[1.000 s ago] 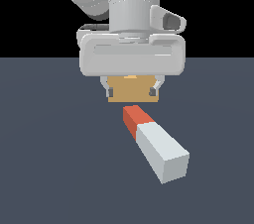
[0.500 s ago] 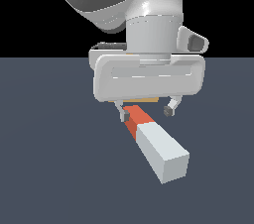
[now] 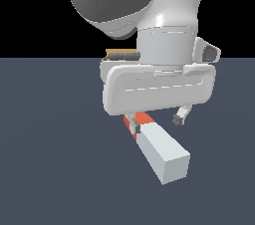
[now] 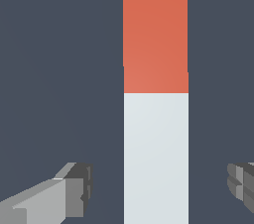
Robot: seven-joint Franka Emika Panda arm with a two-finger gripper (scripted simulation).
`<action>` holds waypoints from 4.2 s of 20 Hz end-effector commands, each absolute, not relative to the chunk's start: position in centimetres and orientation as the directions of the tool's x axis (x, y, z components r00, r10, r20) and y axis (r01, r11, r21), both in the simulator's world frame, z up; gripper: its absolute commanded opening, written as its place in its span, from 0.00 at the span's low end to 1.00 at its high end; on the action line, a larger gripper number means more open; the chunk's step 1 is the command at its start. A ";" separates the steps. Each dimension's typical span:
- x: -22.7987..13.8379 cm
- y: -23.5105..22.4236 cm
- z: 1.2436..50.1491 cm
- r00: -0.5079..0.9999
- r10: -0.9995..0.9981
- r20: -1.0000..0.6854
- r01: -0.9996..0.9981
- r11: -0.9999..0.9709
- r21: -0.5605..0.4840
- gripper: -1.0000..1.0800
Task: Insert the peg into the horizontal hole in a box.
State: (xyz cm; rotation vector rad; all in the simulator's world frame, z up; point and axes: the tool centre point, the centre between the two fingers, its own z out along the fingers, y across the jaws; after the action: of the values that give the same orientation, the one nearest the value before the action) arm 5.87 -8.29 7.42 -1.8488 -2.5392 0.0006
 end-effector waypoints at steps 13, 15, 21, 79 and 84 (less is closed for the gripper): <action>5.9 -8.3 3.4 -0.311 0.950 0.000 0.950 0.311 0.000 0.96; 5.9 -8.3 2.7 -0.311 0.950 0.000 0.950 0.311 0.000 0.96; 6.0 -8.3 2.4 -0.312 0.950 0.000 0.950 0.312 0.000 0.00; 1.8 5.7 13.3 -0.022 1.000 0.000 1.000 0.022 0.000 0.00; 2.0 5.8 13.6 -0.024 1.000 0.001 1.000 0.024 0.005 0.00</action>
State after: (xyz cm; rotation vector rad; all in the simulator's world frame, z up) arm 1.76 5.74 13.18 -2.1938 -2.2451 0.0036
